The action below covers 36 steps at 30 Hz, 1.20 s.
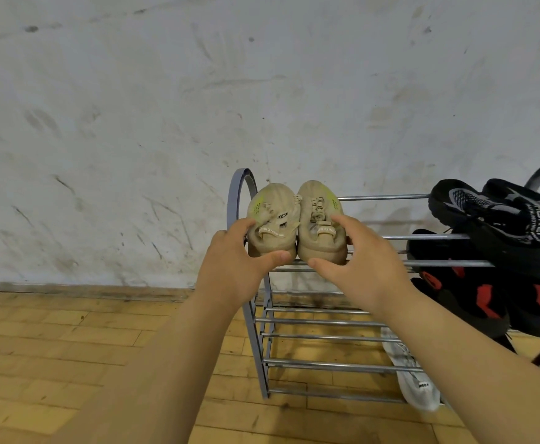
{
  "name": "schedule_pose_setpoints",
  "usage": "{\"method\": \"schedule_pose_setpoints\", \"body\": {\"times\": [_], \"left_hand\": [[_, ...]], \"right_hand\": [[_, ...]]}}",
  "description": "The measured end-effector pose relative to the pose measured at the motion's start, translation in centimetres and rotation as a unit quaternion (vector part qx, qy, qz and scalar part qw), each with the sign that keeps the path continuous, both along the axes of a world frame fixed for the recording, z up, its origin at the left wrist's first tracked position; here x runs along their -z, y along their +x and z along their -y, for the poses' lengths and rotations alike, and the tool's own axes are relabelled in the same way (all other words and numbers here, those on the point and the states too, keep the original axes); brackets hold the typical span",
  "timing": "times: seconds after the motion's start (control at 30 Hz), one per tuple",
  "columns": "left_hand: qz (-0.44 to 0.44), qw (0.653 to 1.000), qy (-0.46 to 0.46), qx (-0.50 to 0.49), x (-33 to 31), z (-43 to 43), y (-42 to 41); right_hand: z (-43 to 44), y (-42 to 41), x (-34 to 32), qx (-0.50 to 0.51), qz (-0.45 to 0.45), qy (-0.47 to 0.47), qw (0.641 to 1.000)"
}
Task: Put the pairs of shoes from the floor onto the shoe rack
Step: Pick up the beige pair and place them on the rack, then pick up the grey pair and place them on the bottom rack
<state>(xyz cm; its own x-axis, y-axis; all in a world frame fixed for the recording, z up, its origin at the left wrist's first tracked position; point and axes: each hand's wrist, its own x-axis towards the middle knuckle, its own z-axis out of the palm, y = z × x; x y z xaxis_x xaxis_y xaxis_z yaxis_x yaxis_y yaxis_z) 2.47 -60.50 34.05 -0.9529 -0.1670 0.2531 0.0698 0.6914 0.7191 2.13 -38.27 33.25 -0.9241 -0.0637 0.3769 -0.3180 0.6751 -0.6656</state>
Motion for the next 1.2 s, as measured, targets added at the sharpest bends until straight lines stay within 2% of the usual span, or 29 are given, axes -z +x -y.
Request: {"method": "schedule_pose_setpoints", "body": {"times": [0.23,0.47,0.57,0.73,0.93,1.1,1.2], "left_hand": [[0.042,0.999,-0.004,0.021,-0.7,0.0,1.2],[0.048,0.993,-0.108,0.015,-4.4,1.0,7.4],[0.036,0.995,-0.094,0.014,-6.6,2.5,11.5],[0.057,0.995,-0.068,-0.034,-6.5,8.3,19.1],[0.115,0.982,-0.006,-0.147,-0.7,17.7,27.3],[0.182,0.951,0.042,-0.247,8.0,24.4,32.8],[0.247,0.924,0.062,-0.284,14.6,27.9,35.9]], "right_hand": [[-0.8,0.7,-0.4,-0.050,0.044,0.050,0.997],[-2.6,6.5,-1.5,-0.064,0.017,0.132,0.989],[-1.8,9.2,-2.7,-0.076,-0.012,0.164,0.983],[3.1,12.3,-3.8,-0.181,0.038,0.203,0.962],[15.7,13.3,-3.4,-0.324,0.127,0.295,0.890],[28.6,14.3,-0.3,-0.409,0.175,0.413,0.795],[34.8,15.7,3.5,-0.441,0.191,0.503,0.719]]}}
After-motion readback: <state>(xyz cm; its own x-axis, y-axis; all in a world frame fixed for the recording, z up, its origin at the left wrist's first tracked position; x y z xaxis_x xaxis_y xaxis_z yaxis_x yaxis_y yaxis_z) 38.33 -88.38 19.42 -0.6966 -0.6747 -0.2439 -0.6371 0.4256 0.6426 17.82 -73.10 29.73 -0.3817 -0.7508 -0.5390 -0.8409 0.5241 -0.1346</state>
